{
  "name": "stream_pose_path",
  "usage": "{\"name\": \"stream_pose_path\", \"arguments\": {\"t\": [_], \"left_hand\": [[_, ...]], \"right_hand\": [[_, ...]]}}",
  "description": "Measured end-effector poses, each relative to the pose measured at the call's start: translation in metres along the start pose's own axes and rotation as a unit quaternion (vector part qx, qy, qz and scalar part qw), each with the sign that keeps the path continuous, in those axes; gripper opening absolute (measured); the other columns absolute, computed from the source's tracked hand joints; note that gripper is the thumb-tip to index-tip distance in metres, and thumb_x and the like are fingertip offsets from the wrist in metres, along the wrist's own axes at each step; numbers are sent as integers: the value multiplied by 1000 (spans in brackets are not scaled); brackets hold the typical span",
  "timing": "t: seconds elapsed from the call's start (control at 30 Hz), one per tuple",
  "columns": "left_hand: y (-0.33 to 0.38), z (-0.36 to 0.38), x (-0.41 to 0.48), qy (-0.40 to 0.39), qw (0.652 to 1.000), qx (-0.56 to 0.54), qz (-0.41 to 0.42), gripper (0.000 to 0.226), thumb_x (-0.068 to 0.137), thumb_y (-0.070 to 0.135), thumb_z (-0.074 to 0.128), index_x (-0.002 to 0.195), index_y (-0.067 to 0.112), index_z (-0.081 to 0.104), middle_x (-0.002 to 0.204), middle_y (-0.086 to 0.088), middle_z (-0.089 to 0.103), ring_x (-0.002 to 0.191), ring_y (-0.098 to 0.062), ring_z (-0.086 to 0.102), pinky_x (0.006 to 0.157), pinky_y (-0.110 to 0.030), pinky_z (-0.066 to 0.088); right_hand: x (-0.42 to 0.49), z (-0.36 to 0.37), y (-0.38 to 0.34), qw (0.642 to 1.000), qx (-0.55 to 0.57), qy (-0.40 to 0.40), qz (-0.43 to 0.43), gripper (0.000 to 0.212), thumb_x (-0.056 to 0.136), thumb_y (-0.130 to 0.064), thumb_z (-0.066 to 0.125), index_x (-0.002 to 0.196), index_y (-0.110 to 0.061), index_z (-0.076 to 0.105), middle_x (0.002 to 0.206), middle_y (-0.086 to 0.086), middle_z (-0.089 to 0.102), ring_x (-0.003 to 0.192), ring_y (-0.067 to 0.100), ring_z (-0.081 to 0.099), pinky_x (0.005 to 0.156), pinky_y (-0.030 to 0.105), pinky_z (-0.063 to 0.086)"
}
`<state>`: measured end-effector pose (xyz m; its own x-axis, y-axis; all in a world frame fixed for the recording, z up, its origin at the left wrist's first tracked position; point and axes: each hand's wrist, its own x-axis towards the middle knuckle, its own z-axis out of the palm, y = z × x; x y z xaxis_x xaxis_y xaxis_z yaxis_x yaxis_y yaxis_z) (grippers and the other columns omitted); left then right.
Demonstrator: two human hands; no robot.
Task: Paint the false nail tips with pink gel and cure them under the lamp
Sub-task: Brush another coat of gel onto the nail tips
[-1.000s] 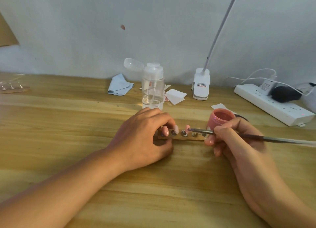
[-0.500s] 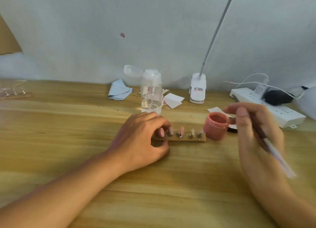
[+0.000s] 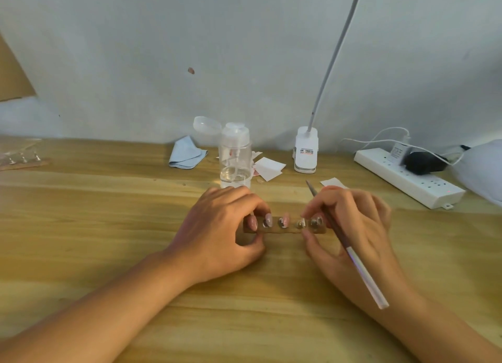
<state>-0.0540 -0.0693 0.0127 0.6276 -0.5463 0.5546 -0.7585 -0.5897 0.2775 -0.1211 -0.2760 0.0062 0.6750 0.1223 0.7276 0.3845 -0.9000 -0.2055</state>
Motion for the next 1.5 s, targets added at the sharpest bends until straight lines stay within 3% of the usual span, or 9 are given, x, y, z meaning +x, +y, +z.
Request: {"name": "stream_pose_path", "arguments": {"t": [0.37, 0.57, 0.7, 0.83, 0.9, 1.0, 1.1, 1.33, 1.5], "left_hand": [[-13, 1, 4, 14, 990, -31, -137, 18, 63, 33, 63, 80, 36, 58, 75, 16, 58, 77, 0, 56, 75, -24, 40], [-25, 5, 3, 0, 963, -72, -259, 35, 76, 27, 68, 107, 36, 56, 92, 16, 62, 92, -3, 60, 84, -26, 44], [-22, 7, 4, 19, 969, -36, -243, 48, 75, 26, 69, 118, 30, 49, 108, 15, 57, 106, -6, 52, 91, -25, 39], [-5, 3, 5, 142, 987, 29, -62, 43, 74, 20, 73, 114, 18, 60, 109, 5, 61, 102, -12, 51, 91, -27, 39], [10, 5, 3, 89, 996, -21, -17, 34, 77, 28, 71, 109, 25, 61, 105, 15, 62, 99, -5, 54, 89, -23, 41], [27, 16, 1, -29, 980, -187, -65, 28, 82, 33, 68, 109, 32, 62, 104, 23, 65, 98, -1, 60, 83, -17, 45], [26, 19, 2, -49, 953, -284, -96, 18, 88, 20, 72, 105, 25, 67, 97, 21, 69, 88, -1, 64, 77, -19, 49], [17, 18, 5, -49, 948, -288, -128, 15, 86, 16, 74, 93, 29, 71, 86, 16, 72, 66, 0, 58, 64, -16, 46], [7, 15, 3, -45, 958, -245, -143, 20, 85, 23, 76, 80, 41, 69, 84, 26, 70, 61, 4, 53, 62, -11, 41]], "right_hand": [[-2, 1, -1, 999, 1, 22, -34, 28, 75, -21, 71, 99, -21, 58, 98, -24, 52, 108, 11, 53, 104, 25, 20], [-2, 1, -4, 1000, 17, 11, -20, 28, 77, -23, 71, 99, -22, 54, 98, -24, 54, 104, 10, 54, 103, 27, 22], [-2, 1, -5, 1000, 14, 10, -19, 30, 77, -24, 72, 100, -21, 53, 94, -23, 57, 102, 10, 55, 103, 25, 22], [-2, 0, -6, 1000, 13, 18, -18, 30, 77, -24, 72, 100, -19, 54, 88, -20, 61, 101, 13, 58, 102, 25, 22], [-1, 1, -7, 999, 18, 29, -17, 30, 75, -25, 73, 99, -18, 56, 92, -23, 60, 101, 14, 58, 102, 26, 24], [0, 2, -9, 998, 31, 40, -22, 27, 78, -31, 68, 100, -17, 58, 101, -34, 47, 104, 11, 53, 98, 31, 31], [-1, 3, -10, 998, 47, 40, -30, 27, 80, -35, 62, 102, -19, 57, 108, -39, 44, 107, 12, 51, 96, 35, 35], [0, 0, -8, 985, 168, 47, 18, 21, 91, -33, 54, 108, -19, 56, 98, -18, 60, 95, 14, 61, 83, 48, 48], [8, -11, 8, 940, 244, 163, 174, 23, 104, -25, 44, 105, -28, 67, 77, -18, 66, 71, 3, 59, 62, 10, 41]]}}
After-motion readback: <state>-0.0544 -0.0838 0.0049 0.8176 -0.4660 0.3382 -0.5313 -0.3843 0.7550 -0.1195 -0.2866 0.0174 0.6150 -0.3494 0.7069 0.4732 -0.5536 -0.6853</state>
